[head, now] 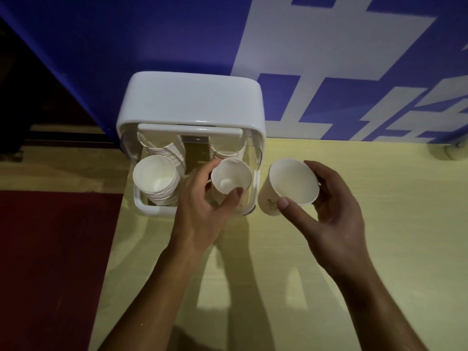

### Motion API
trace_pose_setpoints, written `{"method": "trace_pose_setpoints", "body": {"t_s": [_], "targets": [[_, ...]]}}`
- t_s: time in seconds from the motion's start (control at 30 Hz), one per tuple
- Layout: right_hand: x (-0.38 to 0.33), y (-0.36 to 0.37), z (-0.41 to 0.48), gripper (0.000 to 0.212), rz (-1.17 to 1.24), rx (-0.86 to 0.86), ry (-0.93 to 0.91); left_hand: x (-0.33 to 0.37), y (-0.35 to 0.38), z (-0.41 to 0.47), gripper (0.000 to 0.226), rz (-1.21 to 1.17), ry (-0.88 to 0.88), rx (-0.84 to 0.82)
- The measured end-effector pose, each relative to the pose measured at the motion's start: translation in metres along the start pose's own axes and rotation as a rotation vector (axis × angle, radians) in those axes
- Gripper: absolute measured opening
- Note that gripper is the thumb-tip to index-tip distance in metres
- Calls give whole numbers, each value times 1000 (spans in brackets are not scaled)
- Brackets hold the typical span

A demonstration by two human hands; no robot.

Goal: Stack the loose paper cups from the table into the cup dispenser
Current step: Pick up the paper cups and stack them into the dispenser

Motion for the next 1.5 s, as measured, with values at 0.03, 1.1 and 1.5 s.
{"method": "trace_pose_setpoints", "body": {"t_s": [0.03,1.1,1.5], "targets": [[-5,2,3,64,12,17,-26,1,0,1,62,4,1,-4],[32,58,29,78,-230,-32,65,35,-26,-17,32,31,32,143],[48,-174,-68,54,-178,398,248,162,179,24,27,57,211,-276]]}}
Point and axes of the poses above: each hand's wrist, its own z-axis towards the middle knuckle, its own y-axis out of the palm, x = y × z, the point moved 8 cm from there along z, towards the middle knuckle, and after that the axes turned 12 degrees about -x, right-handed, at the moved point
